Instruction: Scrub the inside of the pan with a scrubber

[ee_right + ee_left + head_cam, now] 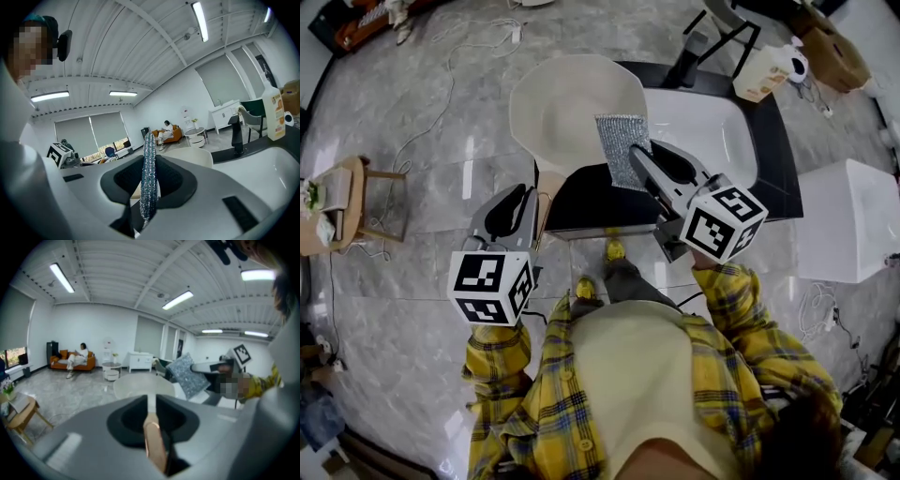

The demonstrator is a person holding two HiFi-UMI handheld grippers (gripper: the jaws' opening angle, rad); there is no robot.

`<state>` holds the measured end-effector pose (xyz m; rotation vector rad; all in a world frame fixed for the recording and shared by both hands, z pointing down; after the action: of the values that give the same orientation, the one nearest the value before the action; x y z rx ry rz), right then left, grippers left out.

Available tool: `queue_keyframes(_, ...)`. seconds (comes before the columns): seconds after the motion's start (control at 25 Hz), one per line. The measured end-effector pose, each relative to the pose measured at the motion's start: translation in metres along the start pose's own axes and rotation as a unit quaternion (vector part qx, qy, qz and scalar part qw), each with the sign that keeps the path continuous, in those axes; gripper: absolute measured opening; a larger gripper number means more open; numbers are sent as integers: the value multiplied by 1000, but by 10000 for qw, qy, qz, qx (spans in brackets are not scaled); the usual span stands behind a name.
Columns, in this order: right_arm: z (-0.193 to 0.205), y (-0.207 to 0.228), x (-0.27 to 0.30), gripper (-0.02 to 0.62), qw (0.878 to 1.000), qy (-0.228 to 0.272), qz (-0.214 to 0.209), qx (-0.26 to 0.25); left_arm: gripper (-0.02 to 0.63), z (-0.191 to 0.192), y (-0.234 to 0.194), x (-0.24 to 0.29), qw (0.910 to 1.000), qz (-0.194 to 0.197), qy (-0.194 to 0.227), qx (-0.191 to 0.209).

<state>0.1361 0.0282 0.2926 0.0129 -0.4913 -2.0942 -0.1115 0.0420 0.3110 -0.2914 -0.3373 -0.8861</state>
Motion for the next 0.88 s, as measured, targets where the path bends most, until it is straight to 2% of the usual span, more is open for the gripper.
queue_keyframes(0.24,-19,32,37,80,9993,-57,-359,-70,58,-14,-12,31,9991,-367,-224,-69)
queue_keyframes(0.4,-30,50,63,80,9981,-126,-594,-143,59,-17,-24,48,9970,-569,-304,-435)
queue_keyframes(0.52,-37,62,79,80,9972,-175,-700,-210,60,-19,-29,60,9949,-745,-374,-569)
queue_keyframes(0.88,-39,74,117,80,9937,-369,-922,-515,69,-19,-45,82,9895,-1086,-614,-724)
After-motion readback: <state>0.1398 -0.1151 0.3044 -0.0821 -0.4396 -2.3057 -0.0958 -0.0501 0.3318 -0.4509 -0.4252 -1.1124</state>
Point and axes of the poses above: the fingertips, and each gripper's own axes: x forward along the fingers, y to its right, z out of its underside, the point moved 7 cm from there along -x, backward along the fingers, and after that the axes turned 2 degrees about z, right-handed, at the moved point
